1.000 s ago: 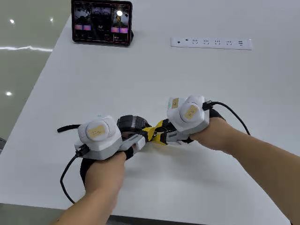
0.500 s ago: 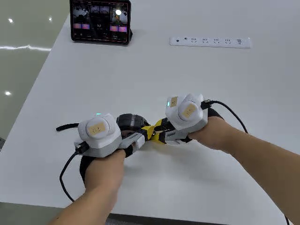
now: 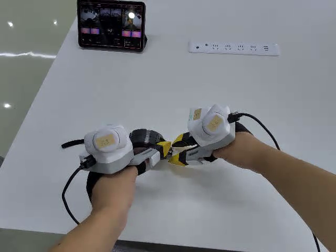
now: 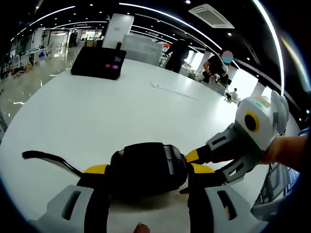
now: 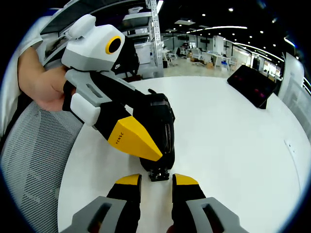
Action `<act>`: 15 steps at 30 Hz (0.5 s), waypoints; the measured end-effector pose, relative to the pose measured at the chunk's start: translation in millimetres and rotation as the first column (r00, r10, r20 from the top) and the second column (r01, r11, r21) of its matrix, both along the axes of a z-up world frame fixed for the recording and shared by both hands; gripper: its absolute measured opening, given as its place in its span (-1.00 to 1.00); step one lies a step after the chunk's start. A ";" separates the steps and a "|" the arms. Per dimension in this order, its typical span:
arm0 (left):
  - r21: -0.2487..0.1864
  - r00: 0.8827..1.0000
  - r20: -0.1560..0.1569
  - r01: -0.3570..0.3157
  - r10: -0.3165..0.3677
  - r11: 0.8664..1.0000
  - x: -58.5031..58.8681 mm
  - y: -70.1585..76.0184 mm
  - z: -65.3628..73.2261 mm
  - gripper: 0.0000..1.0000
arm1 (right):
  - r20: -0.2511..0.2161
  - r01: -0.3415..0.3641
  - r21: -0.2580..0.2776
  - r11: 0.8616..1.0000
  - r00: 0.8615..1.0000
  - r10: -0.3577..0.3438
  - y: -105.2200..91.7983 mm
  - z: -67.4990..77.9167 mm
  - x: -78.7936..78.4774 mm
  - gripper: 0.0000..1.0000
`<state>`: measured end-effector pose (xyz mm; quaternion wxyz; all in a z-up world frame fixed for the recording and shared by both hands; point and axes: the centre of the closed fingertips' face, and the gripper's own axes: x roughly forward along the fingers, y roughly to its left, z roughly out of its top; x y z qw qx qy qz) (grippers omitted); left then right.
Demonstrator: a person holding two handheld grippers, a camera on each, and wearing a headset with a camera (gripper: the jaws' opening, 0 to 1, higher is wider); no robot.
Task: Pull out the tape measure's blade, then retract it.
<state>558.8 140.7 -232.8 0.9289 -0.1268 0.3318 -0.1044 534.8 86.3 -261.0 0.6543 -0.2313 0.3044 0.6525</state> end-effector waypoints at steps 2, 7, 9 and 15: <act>-0.001 1.000 0.007 0.005 -0.005 1.000 0.0 -0.7 2.3 0.22 | 0.001 0.004 0.001 1.000 1.000 -0.004 -1.6 1.2 0.4 -0.55; 0.008 0.999 0.027 0.029 -0.029 1.000 -0.9 -3.3 6.7 0.28 | -0.012 0.026 0.014 1.000 1.000 -0.026 -7.6 4.7 -1.6 -0.50; 0.015 0.998 0.033 0.046 -0.046 0.999 -3.0 -2.9 9.4 0.26 | -0.014 0.043 0.034 0.998 0.999 -0.043 -10.1 8.4 -2.1 -0.48; 0.024 0.995 0.056 0.079 -0.080 0.997 -6.4 1.9 18.2 0.29 | -0.018 0.097 0.073 0.993 0.995 -0.096 -19.7 14.8 -4.1 -0.37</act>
